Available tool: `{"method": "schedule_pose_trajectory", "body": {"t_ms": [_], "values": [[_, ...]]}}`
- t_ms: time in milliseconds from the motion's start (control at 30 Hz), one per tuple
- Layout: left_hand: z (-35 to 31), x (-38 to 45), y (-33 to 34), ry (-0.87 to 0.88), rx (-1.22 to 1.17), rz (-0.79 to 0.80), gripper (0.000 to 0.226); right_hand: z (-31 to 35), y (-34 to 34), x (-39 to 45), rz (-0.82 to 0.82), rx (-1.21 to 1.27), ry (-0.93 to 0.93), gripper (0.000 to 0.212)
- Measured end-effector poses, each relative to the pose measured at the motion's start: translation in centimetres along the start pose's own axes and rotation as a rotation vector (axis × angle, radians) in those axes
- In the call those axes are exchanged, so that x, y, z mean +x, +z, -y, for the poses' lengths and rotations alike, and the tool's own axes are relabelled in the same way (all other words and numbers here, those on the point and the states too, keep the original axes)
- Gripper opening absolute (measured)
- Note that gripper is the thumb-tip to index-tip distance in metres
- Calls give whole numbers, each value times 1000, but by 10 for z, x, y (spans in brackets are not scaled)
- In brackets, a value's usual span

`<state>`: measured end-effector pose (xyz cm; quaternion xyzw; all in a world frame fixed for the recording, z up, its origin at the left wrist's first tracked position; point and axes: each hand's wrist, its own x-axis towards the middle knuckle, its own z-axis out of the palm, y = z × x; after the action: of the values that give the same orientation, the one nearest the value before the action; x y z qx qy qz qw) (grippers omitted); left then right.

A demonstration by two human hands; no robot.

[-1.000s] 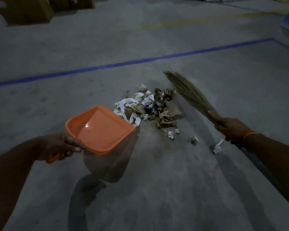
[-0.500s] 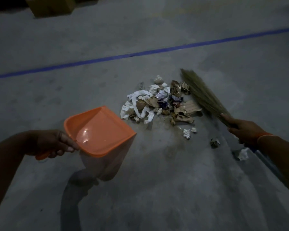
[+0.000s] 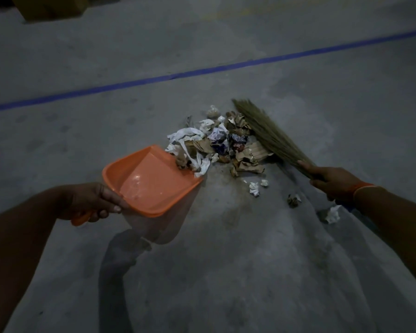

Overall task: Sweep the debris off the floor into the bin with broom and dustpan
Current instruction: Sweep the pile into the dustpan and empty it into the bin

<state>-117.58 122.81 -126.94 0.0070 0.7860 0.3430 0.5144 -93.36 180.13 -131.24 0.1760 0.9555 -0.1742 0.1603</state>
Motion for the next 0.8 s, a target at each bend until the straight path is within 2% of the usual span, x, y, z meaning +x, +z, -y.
{"method": "schedule_pose_trajectory", "body": {"t_ms": [433, 800], "values": [[1, -1, 14, 63, 44, -8, 22, 19, -5, -6, 65, -109, -40, 60], [-1, 8, 29, 121, 28, 18, 24, 36, 15, -6, 54, -257, -270, 68]]}}
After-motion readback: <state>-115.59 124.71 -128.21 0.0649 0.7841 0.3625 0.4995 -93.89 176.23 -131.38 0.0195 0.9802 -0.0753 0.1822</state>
